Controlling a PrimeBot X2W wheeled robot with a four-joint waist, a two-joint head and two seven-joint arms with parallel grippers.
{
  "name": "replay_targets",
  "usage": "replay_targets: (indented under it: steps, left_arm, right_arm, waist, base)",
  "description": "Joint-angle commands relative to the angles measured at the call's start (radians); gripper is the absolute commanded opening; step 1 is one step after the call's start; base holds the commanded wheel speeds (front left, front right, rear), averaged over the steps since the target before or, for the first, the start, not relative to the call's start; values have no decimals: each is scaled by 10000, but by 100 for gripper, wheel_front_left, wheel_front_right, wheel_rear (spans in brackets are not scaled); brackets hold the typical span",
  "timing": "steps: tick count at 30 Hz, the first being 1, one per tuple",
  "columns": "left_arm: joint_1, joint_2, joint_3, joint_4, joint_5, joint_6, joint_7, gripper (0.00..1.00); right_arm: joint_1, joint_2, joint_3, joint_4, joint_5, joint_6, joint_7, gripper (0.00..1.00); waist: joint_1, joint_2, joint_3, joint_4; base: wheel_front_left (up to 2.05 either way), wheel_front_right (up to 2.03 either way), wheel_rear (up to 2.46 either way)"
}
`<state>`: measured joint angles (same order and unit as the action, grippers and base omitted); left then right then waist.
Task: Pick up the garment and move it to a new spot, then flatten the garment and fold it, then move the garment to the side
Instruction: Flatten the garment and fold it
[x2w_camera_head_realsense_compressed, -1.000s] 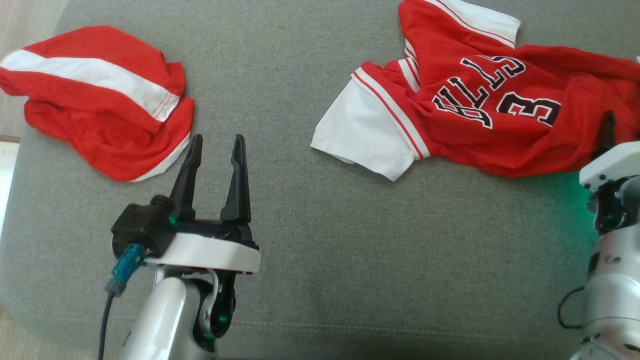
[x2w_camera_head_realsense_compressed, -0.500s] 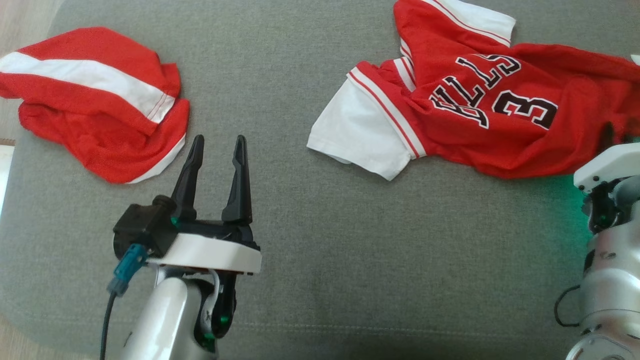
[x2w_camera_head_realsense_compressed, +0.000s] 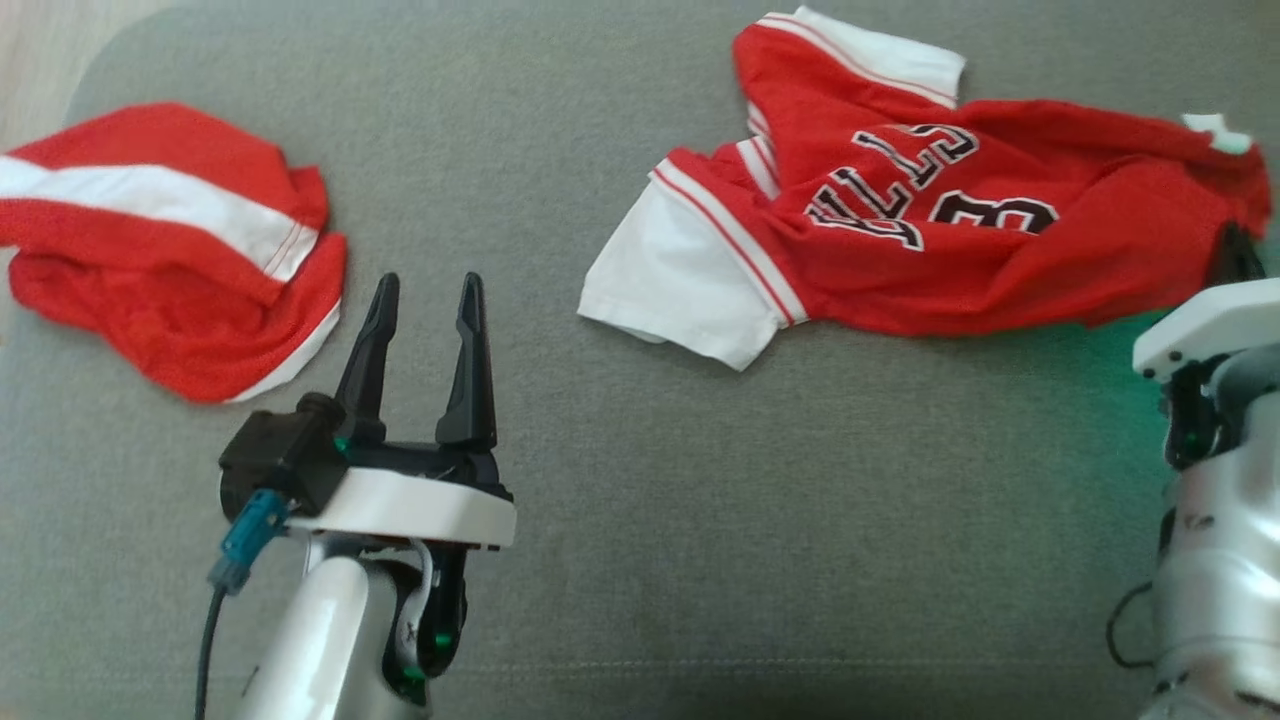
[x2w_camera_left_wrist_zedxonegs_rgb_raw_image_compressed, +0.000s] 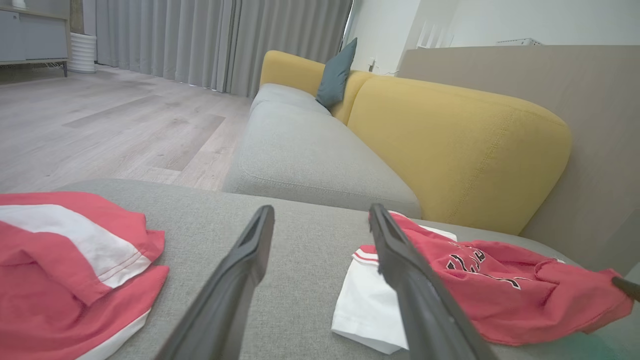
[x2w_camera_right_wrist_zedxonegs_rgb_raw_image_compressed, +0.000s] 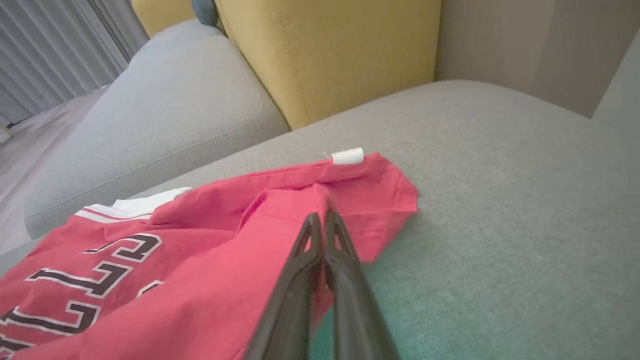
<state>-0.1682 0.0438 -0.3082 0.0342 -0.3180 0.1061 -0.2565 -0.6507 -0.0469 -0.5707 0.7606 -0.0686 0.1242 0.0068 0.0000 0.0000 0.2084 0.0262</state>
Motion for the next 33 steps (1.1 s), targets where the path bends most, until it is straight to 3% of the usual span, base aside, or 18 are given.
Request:
replay_targets:
  steps: [1,10,18,28,29,30,31,33]
  left_arm:
    - [-188,64,351,-330,3,38,-53,100]
    - [14,64,353,-405,-136,110,-53,100]
    - [74,64,349,-384,-80,66,-53,100]
    - [-9,64,201,-375,-29,23,-53,100]
    - [-10,64,203,-373,-21,16,-53,100]
    - [-15,64,201,-369,-12,6,-53,100]
    - [-26,64,198,-363,-7,-3,-53,100]
    - [-39,64,193,-353,-4,-13,-53,100]
  right_arm:
    - [25,-49,331,-427,75,65,-110,0]
    - [2074,-36,1571,-2691,372,65,269,0]
    - [3609,-35,1866,-4287,998,65,962,0]
    - [4520,-34,1278,-4164,1405,65,850,0]
    - [4527,-34,1217,-4099,1343,65,811,9]
    - [4512,-34,1163,-4069,1260,65,722,85]
    - [4461,-34,1122,-4048,1221,65,611,100]
    - [4397,-34,1142,-4041,1194,65,499,100]
  waist:
    - [0,0,-130,-131]
    - [0,0,-545,-531]
    - [0,0,-659,-714]
    - [0,0,-573,-846]
    - [0,0,-559,-860]
    - [0,0,-546,-865]
    - [0,0,-535,-864]
    - [0,0,-530,-861]
  base:
    - [0,0,0]
    - [0,0,0]
    - [0,0,0]
    - [0,0,0]
    - [0,0,0]
    - [0,0,0]
    - [0,0,0]
    - [0,0,0]
